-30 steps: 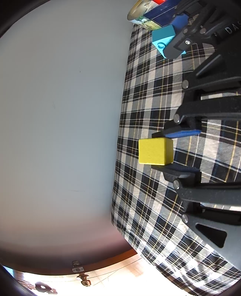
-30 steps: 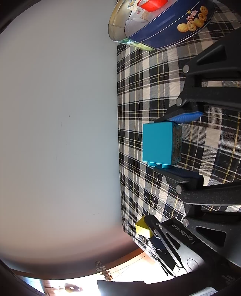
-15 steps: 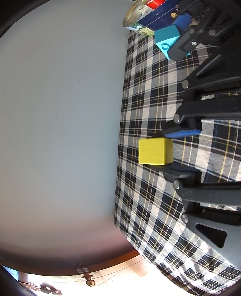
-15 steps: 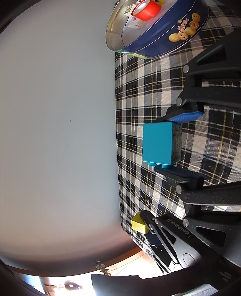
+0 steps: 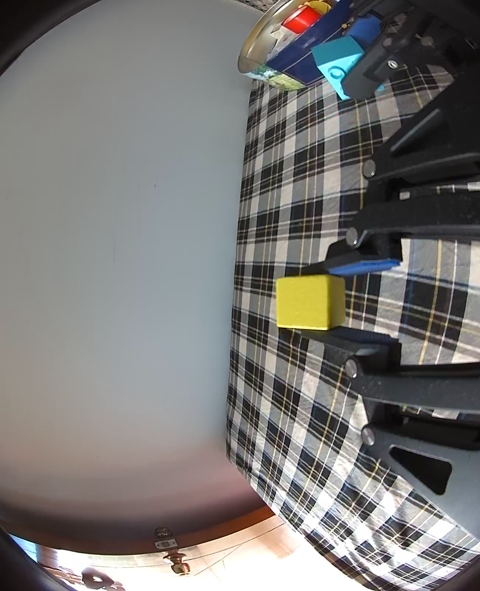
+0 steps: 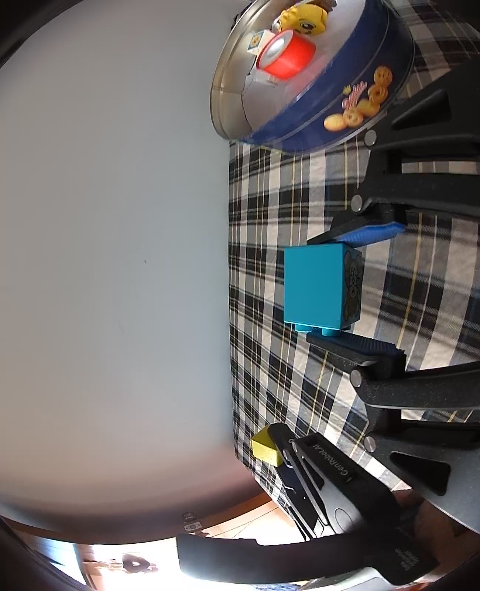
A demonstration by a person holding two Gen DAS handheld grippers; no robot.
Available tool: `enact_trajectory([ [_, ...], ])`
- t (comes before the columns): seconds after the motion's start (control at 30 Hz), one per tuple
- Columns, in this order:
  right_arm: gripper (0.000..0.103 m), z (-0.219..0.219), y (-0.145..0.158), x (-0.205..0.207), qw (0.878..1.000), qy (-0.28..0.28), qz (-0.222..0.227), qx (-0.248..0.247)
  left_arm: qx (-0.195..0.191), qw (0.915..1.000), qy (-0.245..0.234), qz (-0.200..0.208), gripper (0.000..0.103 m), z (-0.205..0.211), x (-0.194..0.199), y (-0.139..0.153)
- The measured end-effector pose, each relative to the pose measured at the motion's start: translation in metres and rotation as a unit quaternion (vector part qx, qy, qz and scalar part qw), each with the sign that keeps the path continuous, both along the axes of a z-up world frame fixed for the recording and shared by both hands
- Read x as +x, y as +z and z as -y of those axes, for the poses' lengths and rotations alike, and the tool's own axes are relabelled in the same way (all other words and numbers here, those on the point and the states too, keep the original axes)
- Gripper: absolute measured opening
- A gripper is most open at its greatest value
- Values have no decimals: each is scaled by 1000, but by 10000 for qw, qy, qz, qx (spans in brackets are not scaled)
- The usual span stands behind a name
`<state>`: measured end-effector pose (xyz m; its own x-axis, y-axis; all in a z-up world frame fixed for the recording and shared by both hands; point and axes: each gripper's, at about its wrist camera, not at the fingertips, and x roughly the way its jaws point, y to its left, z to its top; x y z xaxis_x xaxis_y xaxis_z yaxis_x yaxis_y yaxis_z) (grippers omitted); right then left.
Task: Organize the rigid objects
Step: 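Carry the yellow cube and teal brick over the blue tin with both grippers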
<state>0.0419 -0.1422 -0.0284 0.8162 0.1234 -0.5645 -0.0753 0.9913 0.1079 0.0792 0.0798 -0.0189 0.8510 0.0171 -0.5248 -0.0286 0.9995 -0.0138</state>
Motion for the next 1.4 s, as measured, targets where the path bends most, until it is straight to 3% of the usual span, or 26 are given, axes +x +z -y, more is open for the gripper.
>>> enact_trajectory([
  [0.27,45,26,4,-12,9998,-49,144,-129,153,9998,-86,93,23,18,-9,0],
  [0.93,45,68,22,-45,9964,-34,728,-440,45,9984,-563,72,23,82,-26,2],
  [1.4,45,101,33,-50,9953,-203,902,-296,118,9964,-803,226,23,125,-31,11],
])
